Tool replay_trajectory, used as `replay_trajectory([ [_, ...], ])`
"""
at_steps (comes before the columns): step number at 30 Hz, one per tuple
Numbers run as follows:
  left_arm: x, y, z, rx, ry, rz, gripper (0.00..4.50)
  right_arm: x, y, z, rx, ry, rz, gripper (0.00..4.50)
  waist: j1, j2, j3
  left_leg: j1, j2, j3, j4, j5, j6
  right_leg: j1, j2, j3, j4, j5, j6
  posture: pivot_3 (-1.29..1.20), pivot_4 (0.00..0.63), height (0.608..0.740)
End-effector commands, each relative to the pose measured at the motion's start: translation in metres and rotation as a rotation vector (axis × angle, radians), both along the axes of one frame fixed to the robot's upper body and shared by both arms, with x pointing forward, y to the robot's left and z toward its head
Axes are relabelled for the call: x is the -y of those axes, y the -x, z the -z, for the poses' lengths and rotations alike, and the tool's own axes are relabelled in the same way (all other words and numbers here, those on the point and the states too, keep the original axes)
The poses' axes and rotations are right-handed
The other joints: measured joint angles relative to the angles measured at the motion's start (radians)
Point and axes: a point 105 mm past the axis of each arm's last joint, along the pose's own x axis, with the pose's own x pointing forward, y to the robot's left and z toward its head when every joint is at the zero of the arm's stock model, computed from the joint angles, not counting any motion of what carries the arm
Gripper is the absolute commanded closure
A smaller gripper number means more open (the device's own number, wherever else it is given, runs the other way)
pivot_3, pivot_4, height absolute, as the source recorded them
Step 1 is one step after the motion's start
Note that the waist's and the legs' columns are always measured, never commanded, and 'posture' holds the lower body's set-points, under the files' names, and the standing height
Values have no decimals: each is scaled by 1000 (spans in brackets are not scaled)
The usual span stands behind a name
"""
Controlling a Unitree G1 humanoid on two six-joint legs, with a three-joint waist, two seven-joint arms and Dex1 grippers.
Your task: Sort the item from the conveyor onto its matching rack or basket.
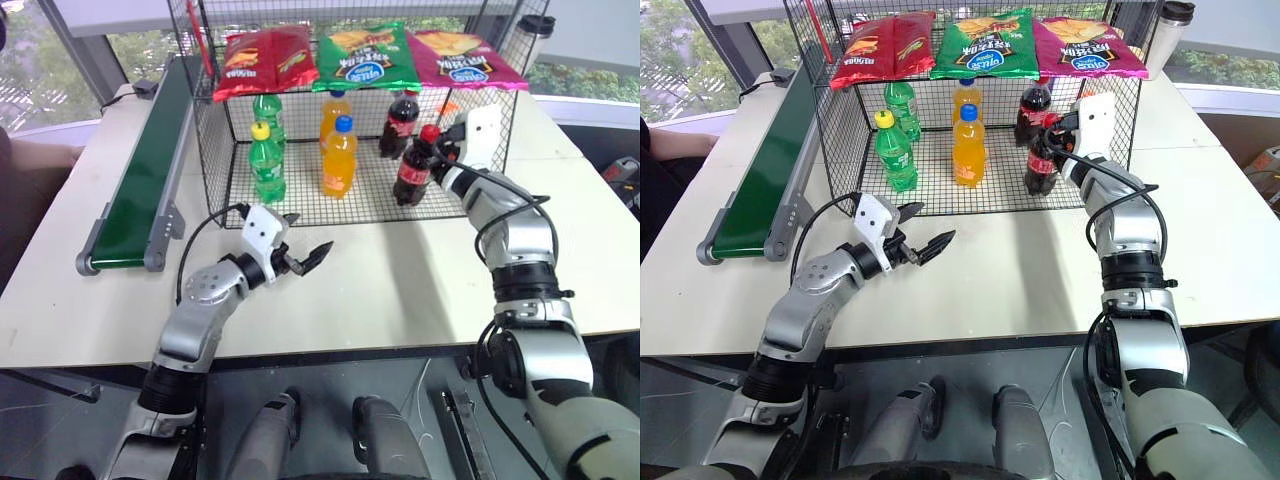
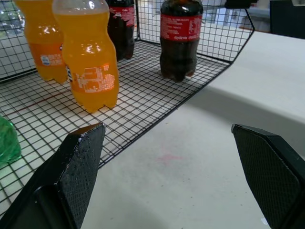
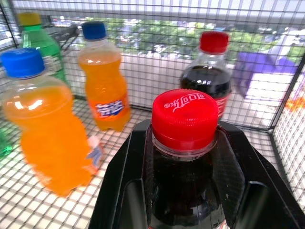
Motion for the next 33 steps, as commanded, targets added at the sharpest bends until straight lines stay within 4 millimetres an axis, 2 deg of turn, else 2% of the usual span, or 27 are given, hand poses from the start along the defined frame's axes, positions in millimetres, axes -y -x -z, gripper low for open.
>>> replay_trajectory([
  [1, 5, 2, -14, 59, 6, 17, 102, -3, -1, -41, 149, -12, 1, 3355, 0, 0, 0, 0, 0, 0, 0, 0, 0, 0, 0, 0, 0, 0, 0, 0, 150, 738],
  [7, 5, 2, -15, 65, -1, 18, 102, -2, -6, -37, 137, -18, -1, 3355, 0, 0, 0, 0, 0, 0, 0, 0, 0, 0, 0, 0, 0, 0, 0, 0, 150, 738],
  [9, 4, 2, -14, 66, -4, 16, 0, -3, -7, -35, 133, -17, -7, 2260, 0, 0, 0, 0, 0, 0, 0, 0, 0, 0, 0, 0, 0, 0, 0, 0, 150, 738],
  [12, 3, 2, -14, 65, -7, 15, 0, -3, -6, -33, 135, -15, -11, 1009, 0, 0, 0, 0, 0, 0, 0, 0, 0, 0, 0, 0, 0, 0, 0, 0, 150, 738],
  [13, 3, 2, -14, 65, -8, 14, 0, -3, -6, -33, 134, -14, -8, 353, 0, 0, 0, 1, 0, 0, 0, 0, 0, 0, 0, 0, 1, 0, 0, 0, 150, 738],
  [14, 3, 2, -13, 64, -9, 14, 0, -3, -6, -33, 133, -13, -8, 61, 0, 0, 0, 1, 0, 0, 0, 0, 0, 0, 0, 0, 1, 0, 0, 0, 150, 738],
  [18, 3, 2, -12, 62, -11, 14, 0, -4, -3, -31, 125, -19, -31, 61, 0, 0, 0, 1, 0, 0, 0, 0, 0, 1, 0, 0, 1, 0, 0, 0, 150, 738],
  [27, 3, 1, -10, 60, -13, 9, 0, 15, 14, -25, 88, 33, -2, 61, 3, 1, 0, 1, 0, 0, 0, 0, 0, 1, 0, 1, 1, 0, 0, 0, 150, 738],
  [31, 0, 0, -9, 53, -13, 1, 0, 15, 26, -6, 3, 79, -43, 61, 3, 1, 0, 1, 0, 0, 0, 0, 0, 1, 0, 1, 1, 0, 0, 0, 150, 738],
  [33, -4, -3, -6, 51, -25, -27, 0, 7, 40, 17, -56, 97, -114, 61, 3, 1, -1, 1, 0, 0, 1, 0, 0, 1, 0, 1, 1, 0, 0, 0, 150, 738],
])
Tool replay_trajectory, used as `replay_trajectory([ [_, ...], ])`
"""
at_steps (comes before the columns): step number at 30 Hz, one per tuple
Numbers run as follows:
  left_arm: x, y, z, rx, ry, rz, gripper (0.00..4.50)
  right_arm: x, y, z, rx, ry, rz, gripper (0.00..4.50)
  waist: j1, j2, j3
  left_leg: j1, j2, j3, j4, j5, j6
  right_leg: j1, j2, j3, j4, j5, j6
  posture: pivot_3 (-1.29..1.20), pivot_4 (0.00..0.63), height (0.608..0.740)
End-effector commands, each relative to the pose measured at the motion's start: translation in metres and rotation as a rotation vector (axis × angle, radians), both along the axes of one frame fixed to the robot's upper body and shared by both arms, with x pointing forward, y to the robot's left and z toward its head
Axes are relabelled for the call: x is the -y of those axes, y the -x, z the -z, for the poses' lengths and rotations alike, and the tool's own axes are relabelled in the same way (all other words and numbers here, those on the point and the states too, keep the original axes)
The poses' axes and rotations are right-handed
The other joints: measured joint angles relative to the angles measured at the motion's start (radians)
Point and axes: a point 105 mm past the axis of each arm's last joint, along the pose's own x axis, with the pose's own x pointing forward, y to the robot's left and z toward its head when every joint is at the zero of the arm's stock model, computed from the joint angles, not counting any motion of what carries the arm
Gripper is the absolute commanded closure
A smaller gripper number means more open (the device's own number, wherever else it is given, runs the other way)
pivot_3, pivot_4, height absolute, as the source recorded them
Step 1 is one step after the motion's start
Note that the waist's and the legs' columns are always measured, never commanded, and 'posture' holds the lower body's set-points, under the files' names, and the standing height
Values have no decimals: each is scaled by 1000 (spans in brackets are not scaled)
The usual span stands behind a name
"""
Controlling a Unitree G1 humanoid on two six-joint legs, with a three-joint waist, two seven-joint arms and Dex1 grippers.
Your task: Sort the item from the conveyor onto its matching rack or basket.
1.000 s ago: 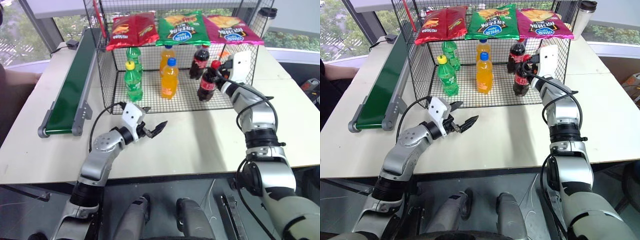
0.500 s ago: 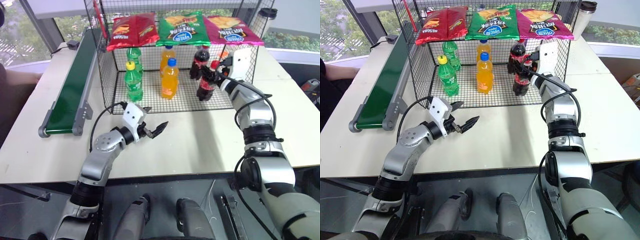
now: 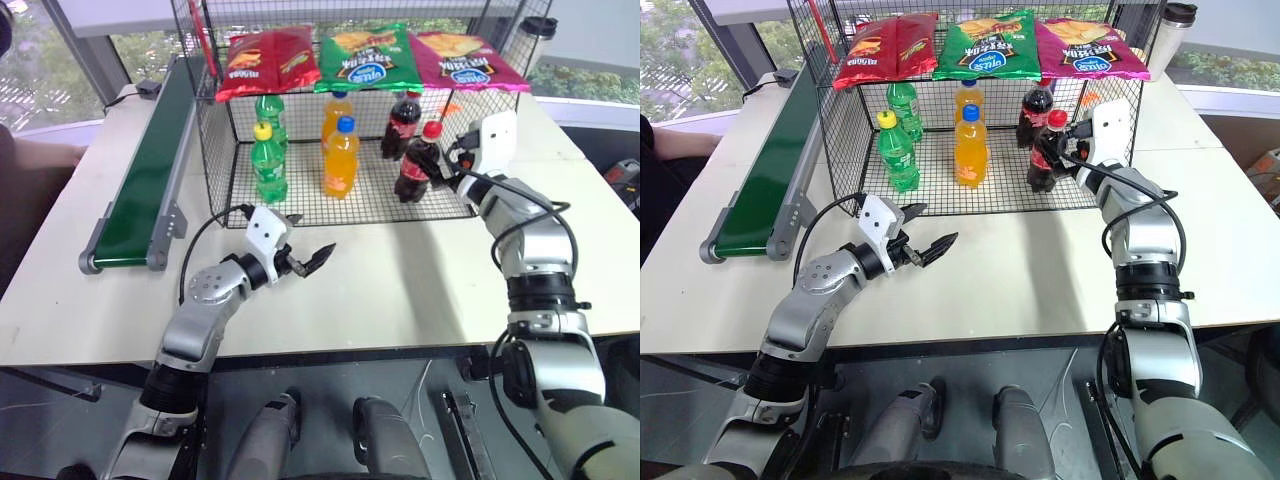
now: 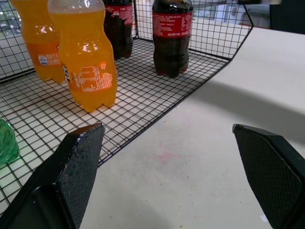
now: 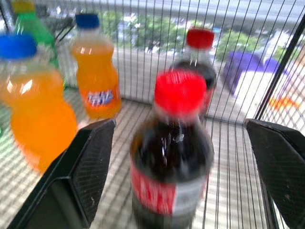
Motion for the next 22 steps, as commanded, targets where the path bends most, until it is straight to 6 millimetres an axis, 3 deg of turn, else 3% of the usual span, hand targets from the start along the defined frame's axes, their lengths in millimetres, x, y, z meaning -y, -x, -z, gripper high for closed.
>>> replay_trajectory([
  [1, -8, -4, -6, 45, -9, -49, 0, -19, 26, 12, -26, 11, -138, 61, 1, 0, 0, 0, 0, 0, 0, 0, 0, 0, 0, 0, 0, 0, 0, 0, 150, 738],
  [10, -16, -7, 2, 13, -8, -113, 0, -86, 90, 65, -183, -74, -453, 61, 1, 0, -1, 0, 0, -1, 1, 0, 0, 1, 0, 0, 0, -1, -2, 0, 150, 738],
  [16, -21, -5, 9, -3, -13, -138, 0, -93, 96, 82, -231, -82, -455, 61, 2, 1, -1, 0, 0, -1, 1, -2, -2, 1, -1, 0, 0, -2, -3, 0, 150, 738],
  [22, -23, -3, 16, -46, -19, -147, 0, -93, 94, 83, -231, -71, -451, 61, 2, 0, -1, 0, 0, -1, 1, -2, -3, 1, -1, 0, 0, -2, -3, 0, 150, 738],
])
